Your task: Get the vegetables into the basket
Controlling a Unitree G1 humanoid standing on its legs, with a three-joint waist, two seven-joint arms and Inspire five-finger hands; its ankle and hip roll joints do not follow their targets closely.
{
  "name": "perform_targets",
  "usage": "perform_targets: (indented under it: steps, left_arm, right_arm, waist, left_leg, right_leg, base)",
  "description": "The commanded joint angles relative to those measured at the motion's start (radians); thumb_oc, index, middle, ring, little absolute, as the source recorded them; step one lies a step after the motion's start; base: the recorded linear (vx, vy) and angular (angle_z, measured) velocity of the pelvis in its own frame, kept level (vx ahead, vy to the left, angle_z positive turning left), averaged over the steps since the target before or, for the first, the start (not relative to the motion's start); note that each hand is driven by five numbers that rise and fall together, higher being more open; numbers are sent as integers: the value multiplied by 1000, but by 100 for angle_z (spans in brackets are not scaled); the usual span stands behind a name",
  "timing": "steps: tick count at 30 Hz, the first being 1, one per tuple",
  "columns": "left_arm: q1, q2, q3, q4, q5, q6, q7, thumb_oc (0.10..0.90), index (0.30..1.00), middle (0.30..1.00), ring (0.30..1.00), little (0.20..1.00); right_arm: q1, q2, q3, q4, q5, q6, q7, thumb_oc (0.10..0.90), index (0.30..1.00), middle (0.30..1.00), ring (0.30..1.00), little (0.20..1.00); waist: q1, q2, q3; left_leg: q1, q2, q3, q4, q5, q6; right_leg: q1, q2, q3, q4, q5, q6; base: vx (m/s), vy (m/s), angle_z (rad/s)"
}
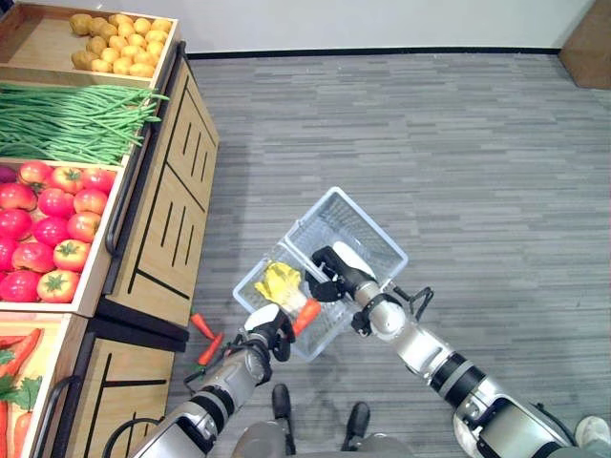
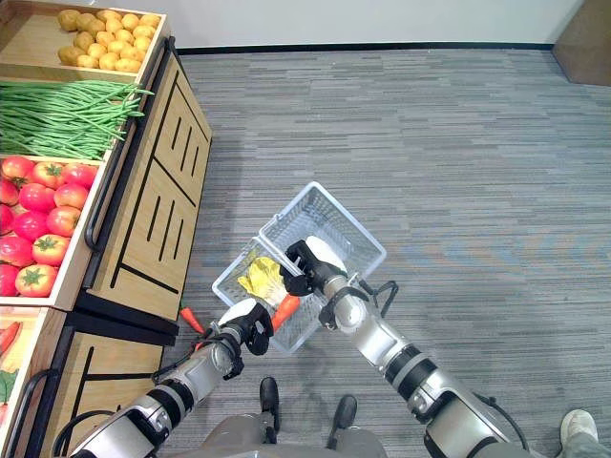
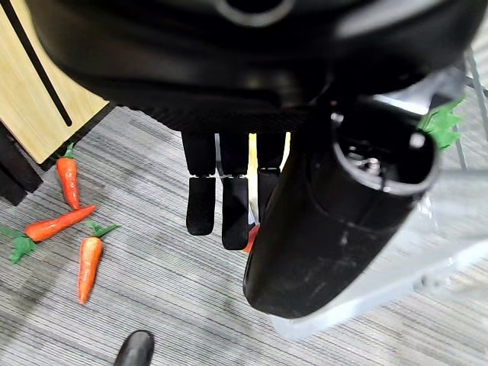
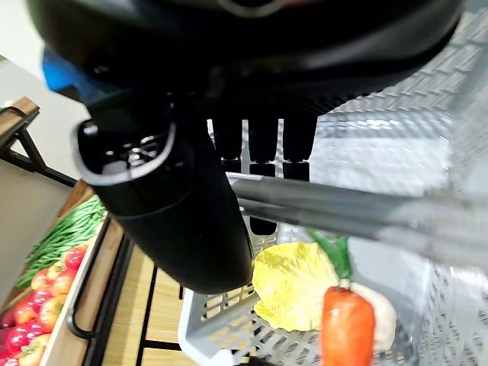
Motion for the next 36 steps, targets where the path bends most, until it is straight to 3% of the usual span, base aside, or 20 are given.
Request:
perform_targets:
  steps: [1,10,11,12,13,14,29,36]
  left_arm:
    - [-104,13,11,41,46,-23,26,400,300,300,300,300]
    - [-36,125,63,-244,46,-50,-37,400,300,300,300,300]
    - [-15,154,81,-319,41,-57,-67,529,481,481,481,481]
    - [-14,160,87,-337,40,-59,-73,604,585,585,585,585]
    - [-8,169,93,-355,42,-57,-81,835,909,909,909,909]
    - [-3,174,99,-371,41,-57,-86,900,1000,1000,1000,1000]
    - [11,203,126,-460,24,-62,-128,900,1000,1000,1000,1000]
    - [20,214,142,-471,18,-54,-137,900,1000,1000,1000,1000]
  right_arm:
    - [-92,82,-50,-228,-24,-162,-10,400,300,300,300,300]
    - [2,21,-83,-202,-97,-139,53,400,300,300,300,300]
    - [12,17,-80,-163,-135,-132,76,400,300,300,300,300]
    - [19,17,-80,-154,-135,-130,87,400,300,300,300,300]
    - [22,14,-79,-149,-144,-131,94,400,300,300,300,300]
    - [25,11,-79,-147,-153,-131,100,400,300,300,300,300]
    - [59,-9,-105,-168,-151,-136,132,400,300,300,300,300]
    - [115,-5,-153,-47,-145,-104,104,400,300,300,300,300]
  waist:
    - [-9,-40,-12]
    - [7,-25,-6]
    - [12,-20,-6]
    - [13,-19,-4]
    - [13,-19,-4]
    - [14,-18,-3]
    - [7,-10,-9]
    - [3,-4,-17]
  left_leg:
    - [55,-21,26,0,-154,4]
    - [52,-27,15,0,-152,7]
    - [49,-28,10,0,-151,7]
    - [48,-29,9,0,-151,8]
    - [48,-29,10,0,-151,8]
    - [47,-28,10,0,-150,7]
    - [49,-31,8,0,-153,6]
    - [63,-33,3,0,-160,7]
  right_leg:
    - [9,-33,61,-1,-20,35]
    - [13,-40,47,-1,-16,40]
    - [12,-42,42,-1,-15,42]
    - [11,-42,42,-1,-14,43]
    - [10,-43,41,-1,-13,44]
    - [9,-44,39,-1,-12,45]
    - [12,-46,36,-1,-14,47]
    - [27,-44,37,-1,-24,45]
  base:
    - [0,0,0]
    - [-4,0,0]
    - [-33,1,2]
    - [0,0,0]
    - [0,0,0]
    - [0,0,0]
    - [0,0,0]
    - [9,-2,0]
